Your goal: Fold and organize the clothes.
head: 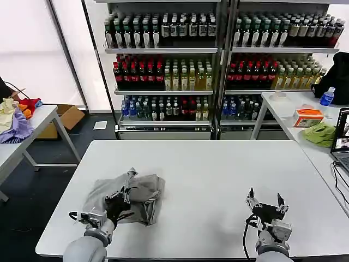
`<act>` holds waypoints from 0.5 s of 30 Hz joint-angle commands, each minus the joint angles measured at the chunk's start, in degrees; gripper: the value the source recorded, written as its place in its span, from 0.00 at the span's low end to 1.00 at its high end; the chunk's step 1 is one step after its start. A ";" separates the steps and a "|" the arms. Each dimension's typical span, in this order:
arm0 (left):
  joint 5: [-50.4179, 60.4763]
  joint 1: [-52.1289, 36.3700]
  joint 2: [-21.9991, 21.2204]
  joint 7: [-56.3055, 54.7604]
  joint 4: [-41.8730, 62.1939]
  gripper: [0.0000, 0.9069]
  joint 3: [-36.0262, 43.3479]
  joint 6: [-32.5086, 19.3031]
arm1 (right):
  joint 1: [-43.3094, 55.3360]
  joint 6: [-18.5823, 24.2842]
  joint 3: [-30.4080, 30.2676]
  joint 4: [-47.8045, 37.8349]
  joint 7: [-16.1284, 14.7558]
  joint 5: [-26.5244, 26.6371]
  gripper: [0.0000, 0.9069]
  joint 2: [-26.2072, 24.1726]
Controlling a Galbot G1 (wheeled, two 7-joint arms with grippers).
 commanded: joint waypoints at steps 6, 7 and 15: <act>1.28 0.26 -1.41 0.10 0.10 0.00 1.71 0.33 | -0.32 0.49 -0.72 -1.03 -0.14 -0.01 1.00 0.24; 1.25 0.29 -1.52 0.08 0.30 0.00 1.73 0.30 | -0.32 0.51 -0.83 -1.04 -0.17 -0.01 1.00 0.23; 1.20 -0.74 -3.42 -0.01 2.29 0.00 3.19 -0.28 | -0.53 0.69 -0.86 -0.97 -0.22 0.00 1.00 0.02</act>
